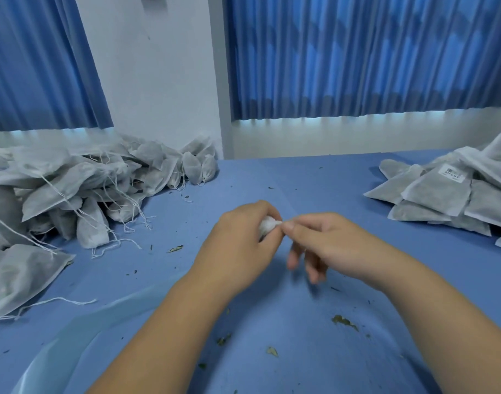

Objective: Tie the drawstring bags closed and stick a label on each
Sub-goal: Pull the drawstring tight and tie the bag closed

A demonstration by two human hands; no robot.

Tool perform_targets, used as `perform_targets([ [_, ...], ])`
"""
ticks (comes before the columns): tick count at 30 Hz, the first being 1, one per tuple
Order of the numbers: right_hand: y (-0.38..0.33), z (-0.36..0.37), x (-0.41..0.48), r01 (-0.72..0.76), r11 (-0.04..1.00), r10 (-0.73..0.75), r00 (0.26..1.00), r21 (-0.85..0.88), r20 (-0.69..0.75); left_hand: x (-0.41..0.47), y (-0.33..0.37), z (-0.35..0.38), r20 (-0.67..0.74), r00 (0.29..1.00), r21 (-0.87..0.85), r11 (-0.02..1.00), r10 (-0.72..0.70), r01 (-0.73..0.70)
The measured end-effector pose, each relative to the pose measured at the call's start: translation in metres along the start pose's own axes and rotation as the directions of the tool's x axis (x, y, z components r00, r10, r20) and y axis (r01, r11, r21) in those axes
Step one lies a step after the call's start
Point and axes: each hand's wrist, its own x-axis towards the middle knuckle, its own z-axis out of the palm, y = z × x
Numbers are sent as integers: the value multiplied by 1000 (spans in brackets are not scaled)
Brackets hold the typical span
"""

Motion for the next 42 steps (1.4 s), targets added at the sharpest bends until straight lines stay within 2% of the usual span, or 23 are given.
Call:
perform_targets([
  [2, 0, 0, 0, -30, 996, 26, 999, -88, -44, 0, -5, -1, 8, 1000, -14, 1000, 16, -16],
  [4, -2, -5, -2, -26, 996, 17, 995, -86, -99, -1, -8, -3, 49, 998, -31, 999, 36, -35],
  [7, -6, -13, -4, 76, 974, -43, 987, 212, -153, -1, -9, -3, 121, 989, -44, 996, 89, -84],
  [10, -10, -13, -6, 229, 822, -134, 968, 522, -214, 0, -2, -1, 139, 976, -94, 983, 170, -158],
  [12, -10, -12, -6, 260, 742, -148, 963, 617, -227, 0, 3, 0, 132, 966, -125, 971, 220, -204],
  [13, -9, -12, -7, 256, 736, -145, 964, 627, -224, -1, 5, 1, 133, 964, -128, 968, 231, -215],
  [16, -6, -13, -7, 218, 797, -123, 972, 564, -201, -3, 4, 3, 123, 966, -41, 973, 230, -226],
  [19, -6, -8, -6, 196, 876, -134, 977, 442, -168, -5, 3, 2, 7, 971, 50, 970, 239, -239],
  [21, -7, -4, -5, 204, 898, -157, 976, 389, -149, -6, 6, 2, -86, 972, -11, 975, 219, -221],
  [23, -8, -3, -6, 225, 905, -180, 971, 362, -155, -8, 14, 1, -107, 990, -173, 979, 86, -104],
  [24, -9, -4, -6, 238, 905, -190, 968, 353, -167, -9, 18, 1, -71, 997, -282, 959, 2, -22],
  [26, -8, -7, -6, 264, 903, -209, 959, 340, -190, -11, 27, 2, 27, 995, -456, 884, -101, 102],
  [30, -6, -9, -6, 291, 908, -225, 946, 303, -233, -13, 37, -3, 187, 968, -721, 647, -166, 250],
  [32, -6, -8, -5, 293, 926, -227, 936, 236, -270, -11, 34, -8, 197, 968, -769, 588, -154, 250],
  [37, -5, -1, -3, 271, 950, -204, 913, 153, -352, -8, 23, -15, 220, 968, -789, 562, -120, 249],
  [40, -7, 6, -4, 264, 964, -244, 915, 19, -321, -8, 21, -15, 211, 970, -787, 567, -121, 242],
  [42, -8, 9, -7, 268, 960, -281, 920, -85, -273, -7, 21, -14, 145, 973, -757, 613, -180, 226],
])
